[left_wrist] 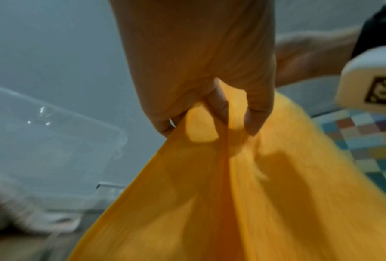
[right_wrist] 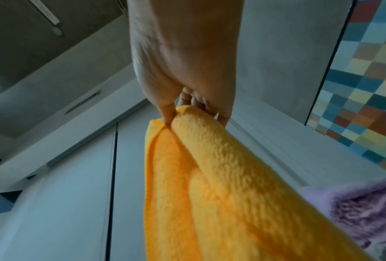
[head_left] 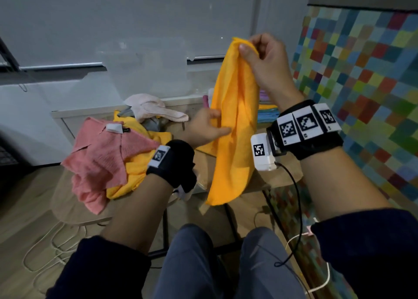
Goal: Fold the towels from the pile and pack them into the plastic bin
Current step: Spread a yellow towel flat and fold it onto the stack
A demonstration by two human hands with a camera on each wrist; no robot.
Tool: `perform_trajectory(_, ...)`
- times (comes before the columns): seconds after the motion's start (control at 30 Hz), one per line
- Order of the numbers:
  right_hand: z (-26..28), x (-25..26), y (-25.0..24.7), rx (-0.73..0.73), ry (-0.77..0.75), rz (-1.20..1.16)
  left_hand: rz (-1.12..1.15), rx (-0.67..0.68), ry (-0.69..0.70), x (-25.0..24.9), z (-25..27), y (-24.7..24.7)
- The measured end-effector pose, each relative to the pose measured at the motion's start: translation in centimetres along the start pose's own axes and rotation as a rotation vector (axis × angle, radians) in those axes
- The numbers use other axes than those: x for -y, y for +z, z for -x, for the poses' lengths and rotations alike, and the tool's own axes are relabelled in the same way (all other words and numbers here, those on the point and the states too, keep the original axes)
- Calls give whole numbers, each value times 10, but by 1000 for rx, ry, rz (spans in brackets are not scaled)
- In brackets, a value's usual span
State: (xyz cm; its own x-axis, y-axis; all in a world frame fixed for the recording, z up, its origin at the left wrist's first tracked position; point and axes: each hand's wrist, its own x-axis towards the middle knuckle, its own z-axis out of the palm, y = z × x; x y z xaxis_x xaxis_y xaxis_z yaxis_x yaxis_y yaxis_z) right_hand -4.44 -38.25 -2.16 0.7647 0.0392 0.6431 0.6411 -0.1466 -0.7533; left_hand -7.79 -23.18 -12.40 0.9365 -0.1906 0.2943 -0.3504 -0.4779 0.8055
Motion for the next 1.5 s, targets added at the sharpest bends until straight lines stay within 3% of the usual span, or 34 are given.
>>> perform_trajectory(0.1,-2,3,-16,-149,-42,17,-100,81,-109,34,19,9)
perform_trajectory(0.2,0,0,-38,-261,-73,53,25,37,-154,56,36,1)
perform_trajectory(0.33,8,-10,-63,-378,-90,192,32,-204,-63,45,38,-28)
perform_trajectory(0.43,18,-26,-76,-392,11,351,-104,-351,-11,41,31,-61)
perform_trajectory(0.53,38,-56,-85,-301,155,488,-332,-290,-2,38,23,-86)
perform_trajectory(0.67,68,-104,-91,-146,432,624,-583,-45,-51,34,5,-97)
perform_trajectory(0.8,88,-153,-87,-154,613,681,-806,143,-168,51,-21,-74)
perform_trajectory(0.93,94,-177,-84,-200,689,715,-828,33,-99,83,-29,-53)
perform_trajectory(1.03,100,-184,-88,-172,726,744,-791,-82,-123,99,-23,-45)
perform_trajectory(1.1,110,-185,-93,-187,771,801,-715,-100,-209,104,-12,-40)
perform_trajectory(1.2,134,-183,-94,-214,902,862,-650,-98,-478,112,12,-29)
perform_trajectory(1.27,153,-182,-92,-220,937,891,-633,-123,-583,116,28,-21)
perform_trajectory(1.5,171,-168,-83,-260,777,822,-501,-243,-692,115,53,-16)
